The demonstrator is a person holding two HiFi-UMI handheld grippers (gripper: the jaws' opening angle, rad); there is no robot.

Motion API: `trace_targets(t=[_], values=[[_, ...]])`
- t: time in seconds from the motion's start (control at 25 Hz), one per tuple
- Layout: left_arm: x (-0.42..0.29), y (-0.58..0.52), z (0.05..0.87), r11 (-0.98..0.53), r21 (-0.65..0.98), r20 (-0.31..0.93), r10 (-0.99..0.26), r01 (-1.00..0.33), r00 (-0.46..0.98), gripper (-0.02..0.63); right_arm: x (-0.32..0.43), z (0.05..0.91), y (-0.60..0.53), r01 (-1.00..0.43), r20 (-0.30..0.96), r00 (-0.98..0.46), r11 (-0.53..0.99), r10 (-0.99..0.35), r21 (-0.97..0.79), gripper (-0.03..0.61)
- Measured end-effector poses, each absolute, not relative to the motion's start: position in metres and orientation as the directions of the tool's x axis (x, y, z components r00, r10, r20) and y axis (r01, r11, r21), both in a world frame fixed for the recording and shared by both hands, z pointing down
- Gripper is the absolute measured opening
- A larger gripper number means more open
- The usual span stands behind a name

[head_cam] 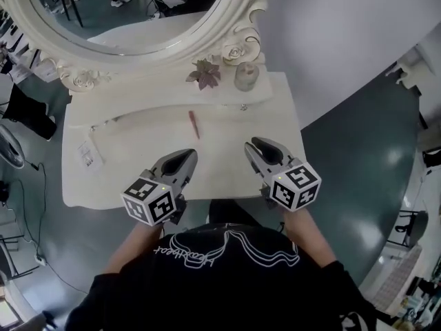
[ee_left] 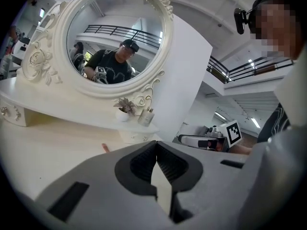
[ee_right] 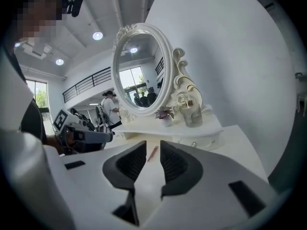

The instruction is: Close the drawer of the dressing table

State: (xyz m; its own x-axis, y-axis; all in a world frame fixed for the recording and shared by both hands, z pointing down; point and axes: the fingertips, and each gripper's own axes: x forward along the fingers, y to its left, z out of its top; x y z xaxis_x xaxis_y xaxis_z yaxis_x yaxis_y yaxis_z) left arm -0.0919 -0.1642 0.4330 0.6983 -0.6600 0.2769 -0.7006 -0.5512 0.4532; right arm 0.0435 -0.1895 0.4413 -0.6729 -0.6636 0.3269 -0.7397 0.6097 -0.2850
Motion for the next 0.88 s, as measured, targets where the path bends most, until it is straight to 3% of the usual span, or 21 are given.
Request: trace_targets(t=[0.16, 0.36, 0.88], values=[[-0.088, -0.148, 0.414, -0.598, 0.433, 0.248, -0.64, -0.674, 0.727, 0.005, 0.039, 0.416, -0.166, -0.704, 0.258, -0.709, 0.64, -0.656, -0.307, 0.003], [-0.089, -0.134, 0.394, -0.639, 0.392, 0.217, -0.635, -0.661, 0.742, 0.005, 0.032, 0.393, -0.146, -0.675, 0.197, -0.736, 0.679, -0.648, -0.288, 0.003], [-0.09, -0.104, 0.384, -0.656, 0.388, 0.181, -0.635, -0.647, 0.751, 0.005, 0.02, 0.393, -0.111, -0.645, 0.174, -0.761, 0.698, -0.625, -0.31, 0.003]])
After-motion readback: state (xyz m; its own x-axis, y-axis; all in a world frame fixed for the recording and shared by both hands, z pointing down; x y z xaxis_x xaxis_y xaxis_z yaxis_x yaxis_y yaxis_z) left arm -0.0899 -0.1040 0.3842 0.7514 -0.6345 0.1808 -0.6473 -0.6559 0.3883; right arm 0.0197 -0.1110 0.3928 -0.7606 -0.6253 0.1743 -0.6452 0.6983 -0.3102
